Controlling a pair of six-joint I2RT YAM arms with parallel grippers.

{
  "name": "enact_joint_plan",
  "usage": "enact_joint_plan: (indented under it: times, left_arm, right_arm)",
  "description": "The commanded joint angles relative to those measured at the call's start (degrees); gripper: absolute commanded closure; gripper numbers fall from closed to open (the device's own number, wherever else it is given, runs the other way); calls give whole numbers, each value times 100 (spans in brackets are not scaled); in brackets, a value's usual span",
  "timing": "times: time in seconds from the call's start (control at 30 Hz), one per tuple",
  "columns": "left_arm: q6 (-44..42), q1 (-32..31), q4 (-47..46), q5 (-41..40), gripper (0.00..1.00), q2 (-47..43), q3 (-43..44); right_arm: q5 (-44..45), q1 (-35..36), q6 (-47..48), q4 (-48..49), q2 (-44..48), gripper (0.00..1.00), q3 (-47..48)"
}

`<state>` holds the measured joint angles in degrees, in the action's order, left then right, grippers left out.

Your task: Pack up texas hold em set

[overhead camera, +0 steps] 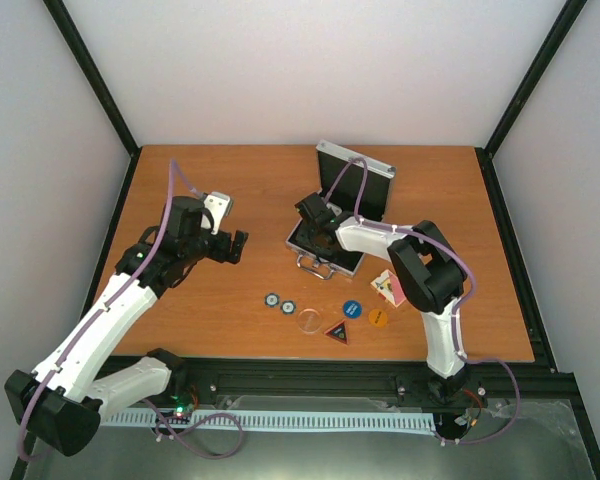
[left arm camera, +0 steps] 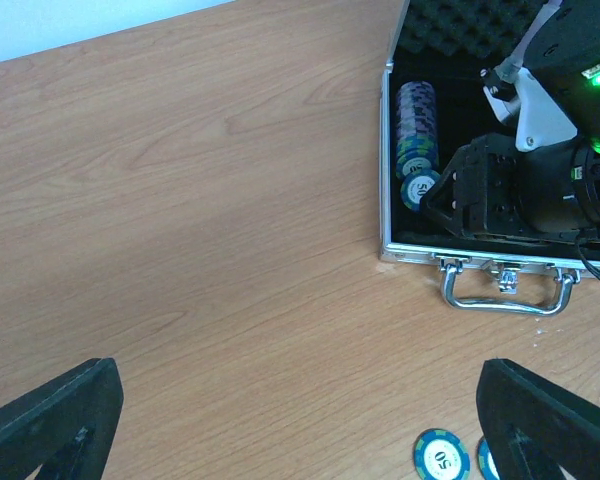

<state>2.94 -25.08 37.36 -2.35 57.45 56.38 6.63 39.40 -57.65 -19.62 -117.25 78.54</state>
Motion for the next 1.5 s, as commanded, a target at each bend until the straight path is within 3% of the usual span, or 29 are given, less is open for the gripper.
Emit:
enact_joint_plan:
  times: [0.0, 0.3, 0.43, 0.67, 1.47]
  left_arm:
    - [-70, 20, 27, 35, 0, -121, 11]
    - [-89, 21, 22, 50, 0, -117, -3]
    - [-96, 16, 33, 48, 0, -132, -14]
    - [-81, 22, 28, 58, 0, -147, -27]
    - [-40, 22, -24, 85, 0, -140, -65]
  right_arm:
    - [70, -45, -238, 188, -89, 65, -112]
    - [214, -46, -237, 240, -53, 68, -3]
    - [198, -46, -177, 171, -100, 85, 24]
    - [308, -55, 19, 84, -23, 93, 4]
    - [682, -46, 2905, -335, -568, 97, 589]
